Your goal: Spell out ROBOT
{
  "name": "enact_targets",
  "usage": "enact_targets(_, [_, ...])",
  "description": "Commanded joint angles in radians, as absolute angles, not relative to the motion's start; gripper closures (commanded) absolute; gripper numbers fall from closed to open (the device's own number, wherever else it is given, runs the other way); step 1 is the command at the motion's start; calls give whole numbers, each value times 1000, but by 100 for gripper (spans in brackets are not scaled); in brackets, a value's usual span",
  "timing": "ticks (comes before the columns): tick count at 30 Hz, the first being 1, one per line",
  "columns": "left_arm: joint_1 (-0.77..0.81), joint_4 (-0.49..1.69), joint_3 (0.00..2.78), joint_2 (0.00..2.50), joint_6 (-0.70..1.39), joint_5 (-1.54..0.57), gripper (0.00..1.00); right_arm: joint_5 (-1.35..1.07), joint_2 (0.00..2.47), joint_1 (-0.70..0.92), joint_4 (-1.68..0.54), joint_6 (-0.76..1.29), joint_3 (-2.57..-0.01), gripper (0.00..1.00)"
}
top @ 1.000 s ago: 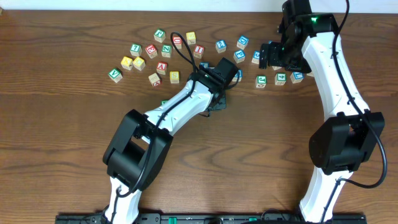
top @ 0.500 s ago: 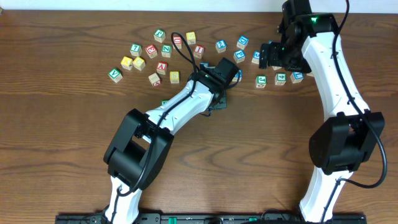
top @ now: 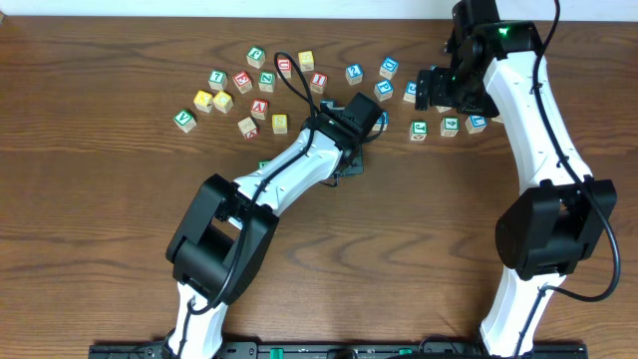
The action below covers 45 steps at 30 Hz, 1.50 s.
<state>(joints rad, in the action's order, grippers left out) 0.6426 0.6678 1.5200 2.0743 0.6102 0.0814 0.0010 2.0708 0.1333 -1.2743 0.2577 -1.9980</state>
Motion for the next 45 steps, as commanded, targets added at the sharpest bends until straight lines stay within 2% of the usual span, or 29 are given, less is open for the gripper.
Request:
enact_targets(1, [641, 680, 1509, 2094, 622, 95, 67, 17, 2056, 138, -1275, 253, -2001, 1])
enact_targets(45, [591, 725, 1549, 2048, 598, 132, 67, 17, 2056, 138, -1275, 253, -2001, 1])
